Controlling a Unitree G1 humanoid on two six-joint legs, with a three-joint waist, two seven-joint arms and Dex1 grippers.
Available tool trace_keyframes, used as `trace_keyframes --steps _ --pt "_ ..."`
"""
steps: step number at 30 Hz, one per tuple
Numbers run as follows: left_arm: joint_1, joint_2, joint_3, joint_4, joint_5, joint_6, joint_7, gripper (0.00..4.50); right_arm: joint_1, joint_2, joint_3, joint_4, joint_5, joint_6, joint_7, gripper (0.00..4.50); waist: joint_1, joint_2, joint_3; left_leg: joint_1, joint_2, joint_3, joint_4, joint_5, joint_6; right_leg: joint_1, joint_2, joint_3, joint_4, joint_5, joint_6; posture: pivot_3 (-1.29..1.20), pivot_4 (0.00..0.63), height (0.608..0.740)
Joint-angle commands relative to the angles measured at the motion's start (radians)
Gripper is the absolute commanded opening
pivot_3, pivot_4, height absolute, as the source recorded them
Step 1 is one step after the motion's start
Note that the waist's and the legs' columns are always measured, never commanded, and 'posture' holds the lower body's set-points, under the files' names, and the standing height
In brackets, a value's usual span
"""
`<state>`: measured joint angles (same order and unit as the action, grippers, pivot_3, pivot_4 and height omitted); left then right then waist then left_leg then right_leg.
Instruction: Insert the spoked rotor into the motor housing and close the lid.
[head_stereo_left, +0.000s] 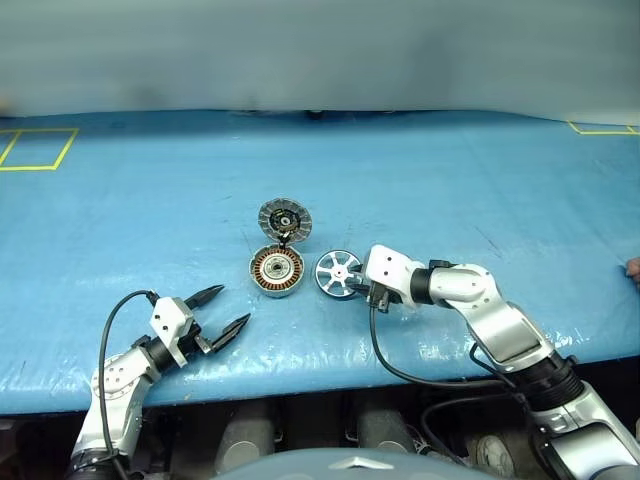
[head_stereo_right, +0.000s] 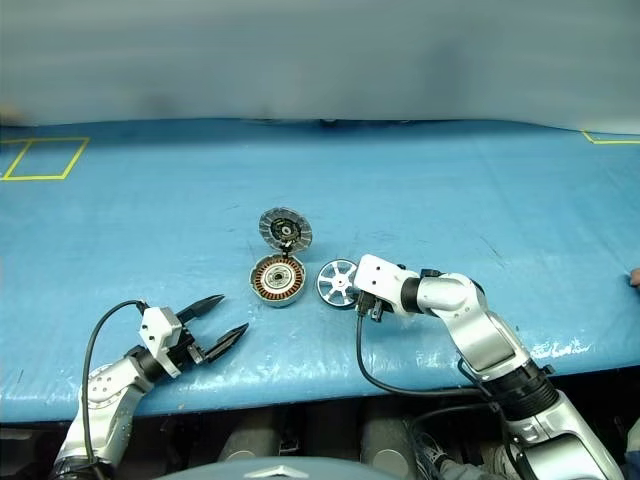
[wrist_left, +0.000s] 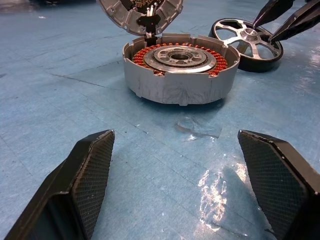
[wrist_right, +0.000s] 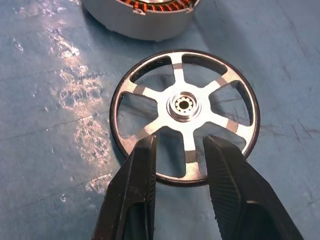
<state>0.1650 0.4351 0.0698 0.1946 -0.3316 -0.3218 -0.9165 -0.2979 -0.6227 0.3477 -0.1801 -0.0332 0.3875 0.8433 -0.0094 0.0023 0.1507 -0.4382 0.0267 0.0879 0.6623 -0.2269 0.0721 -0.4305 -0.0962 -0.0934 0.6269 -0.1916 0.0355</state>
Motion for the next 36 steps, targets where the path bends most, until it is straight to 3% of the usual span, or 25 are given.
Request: trace_keyframes --steps 1,3,8,12,17,21,29,36 --pt "0.017 -0.004 -0.004 -0.008 0.005 -0.006 -0.001 4.22 -0.021 0.006 -0.001 0.010 -0.016 -0.017 -0.003 1.53 0.000 0.000 0.000 0.000 0.000 0.000 0.000 0.000 0.000 0.000 0.000 0.000 0.000 0.000 0.000 0.00 0.150 0.740" --pt "0.017 -0.003 -0.004 -0.008 0.006 -0.005 -0.001 4.22 -0.020 0.009 -0.003 0.026 -0.022 -0.019 -0.005 1.53 0.000 0.000 0.000 0.000 0.000 0.000 0.000 0.000 0.000 0.000 0.000 0.000 0.000 0.000 0.000 0.00 0.150 0.740" --pt "0.018 -0.003 -0.006 -0.007 0.009 -0.007 -0.002 4.22 0.001 0.046 -0.046 0.032 0.016 -0.017 -0.019 0.03 0.000 0.000 0.000 0.000 0.000 0.000 0.000 0.000 0.000 0.000 0.000 0.000 0.000 0.000 0.000 0.00 0.150 0.740" --pt "0.013 -0.003 -0.007 -0.001 0.008 -0.011 -0.005 4.22 0.024 0.069 -0.101 0.026 0.052 -0.011 -0.046 0.03 0.000 0.000 0.000 0.000 0.000 0.000 0.000 0.000 0.000 0.000 0.000 0.000 0.000 0.000 0.000 0.00 0.150 0.740" --pt "0.002 -0.012 -0.005 0.003 -0.011 -0.016 -0.017 4.22 0.070 0.160 -0.256 0.023 0.271 0.007 -0.025 0.03 0.000 0.000 0.000 0.000 0.000 0.000 0.000 0.000 0.001 0.001 0.000 0.000 0.000 0.000 0.000 0.00 0.150 0.740" --pt "0.000 -0.017 -0.007 0.002 -0.024 -0.009 -0.029 4.22 0.096 0.187 -0.289 0.032 0.361 -0.005 0.020 0.03 0.000 0.000 0.000 0.000 0.000 0.000 0.001 0.000 0.001 0.001 0.000 0.000 0.000 0.000 0.000 0.00 0.150 0.740" --pt "-0.008 -0.026 -0.004 -0.005 -0.043 0.005 -0.054 4.22 0.082 0.259 -0.240 0.024 0.435 -0.025 0.082 0.03 0.000 0.000 0.000 0.001 0.000 0.000 0.001 0.000 0.001 0.001 0.000 0.000 0.000 0.000 0.000 0.00 0.150 0.740" --pt "-0.018 -0.026 -0.009 -0.004 -0.032 0.002 -0.054 4.22 0.007 0.312 -0.184 0.134 0.365 -0.072 0.049 0.03 0.001 0.000 0.000 0.001 0.000 0.000 0.002 0.000 0.001 0.001 0.000 0.000 0.001 0.000 0.000 0.00 0.150 0.740"
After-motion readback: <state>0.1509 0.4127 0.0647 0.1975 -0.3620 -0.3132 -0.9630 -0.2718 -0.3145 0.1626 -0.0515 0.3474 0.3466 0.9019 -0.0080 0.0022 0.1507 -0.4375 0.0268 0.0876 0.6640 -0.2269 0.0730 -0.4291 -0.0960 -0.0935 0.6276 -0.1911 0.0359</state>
